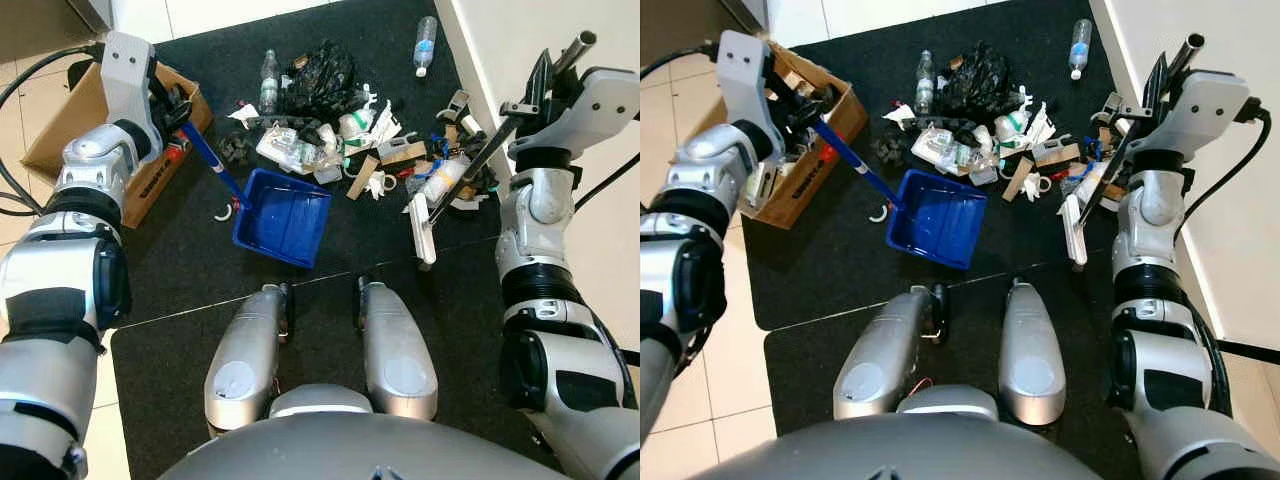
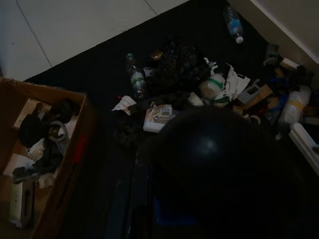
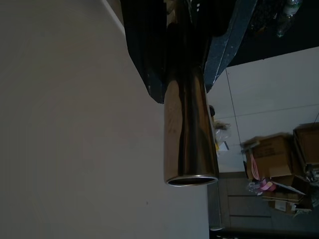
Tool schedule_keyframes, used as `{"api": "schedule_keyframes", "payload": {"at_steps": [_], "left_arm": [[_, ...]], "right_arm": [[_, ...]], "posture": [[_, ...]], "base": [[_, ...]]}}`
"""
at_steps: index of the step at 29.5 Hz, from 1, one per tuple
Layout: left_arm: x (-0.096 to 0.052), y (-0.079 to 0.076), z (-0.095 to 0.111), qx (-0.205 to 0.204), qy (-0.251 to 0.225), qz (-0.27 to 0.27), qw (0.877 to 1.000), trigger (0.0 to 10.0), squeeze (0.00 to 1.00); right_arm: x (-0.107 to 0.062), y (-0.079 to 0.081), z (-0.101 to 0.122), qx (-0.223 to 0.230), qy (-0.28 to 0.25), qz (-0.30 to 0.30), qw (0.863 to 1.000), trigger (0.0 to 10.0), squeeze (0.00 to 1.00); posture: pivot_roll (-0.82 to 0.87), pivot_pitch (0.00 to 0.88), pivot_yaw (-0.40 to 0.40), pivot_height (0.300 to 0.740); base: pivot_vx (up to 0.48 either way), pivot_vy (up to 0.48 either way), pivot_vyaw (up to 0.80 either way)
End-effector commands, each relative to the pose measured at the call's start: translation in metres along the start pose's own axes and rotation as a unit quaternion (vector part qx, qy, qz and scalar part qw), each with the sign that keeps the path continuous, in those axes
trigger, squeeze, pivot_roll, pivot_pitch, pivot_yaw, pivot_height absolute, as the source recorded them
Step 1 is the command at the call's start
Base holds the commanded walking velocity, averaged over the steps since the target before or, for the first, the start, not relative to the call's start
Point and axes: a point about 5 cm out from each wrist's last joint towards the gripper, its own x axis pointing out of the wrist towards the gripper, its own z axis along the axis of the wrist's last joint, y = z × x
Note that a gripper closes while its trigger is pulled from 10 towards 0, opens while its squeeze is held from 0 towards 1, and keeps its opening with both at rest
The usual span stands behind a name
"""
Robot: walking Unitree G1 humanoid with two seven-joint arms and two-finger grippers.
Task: Sweep floor
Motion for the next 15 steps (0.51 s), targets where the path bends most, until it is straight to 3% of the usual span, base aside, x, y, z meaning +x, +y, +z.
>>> {"api": "schedule_keyframes", "payload": {"at_steps": [1,2,3,4,10,15], "left_arm": [[-0.002,-0.005,-0.019,0.006,0.033,-0.012,0.999,0.0,0.0],[-0.001,-0.005,-0.018,0.01,0.029,0.0,1.0,0.8,0.0],[-0.001,-0.005,-0.017,0.013,0.026,0.008,1.0,0.8,0.0],[0.002,-0.006,-0.013,0.003,0.012,0.024,1.0,10.0,0.0],[0.007,-0.006,0.014,-0.044,-0.064,0.105,0.991,10.0,0.0],[0.01,-0.011,0.017,-0.028,-0.072,0.133,0.988,10.0,0.0]], "right_arm": [[0.001,0.002,0.001,-0.001,-0.004,0.001,1.0,10.0,0.0],[0.002,0.004,0.002,-0.001,-0.004,0.0,1.0,10.0,0.0],[0.002,0.004,0.002,-0.001,-0.004,0.0,1.0,10.0,0.0],[0.004,0.005,0.002,0.0,-0.006,-0.002,1.0,10.0,0.0],[0.01,0.008,0.005,0.002,-0.01,-0.007,1.0,10.0,0.0],[0.012,0.01,0.004,0.002,-0.007,-0.01,1.0,10.0,0.0]], "posture": [[0.0,0.221,0.046,0.74],[0.01,0.21,0.052,0.74],[0.01,0.21,0.052,0.74],[0.02,0.2,0.054,0.74],[0.05,0.172,0.059,0.74],[0.06,0.16,0.066,0.74]], "base": [[0.0,0.0,0.0],[0.0,0.0,0.0],[0.0,0.0,0.0],[0.0,0.0,0.0],[0.0,0.0,0.0],[0.0,0.0,0.0]]}}
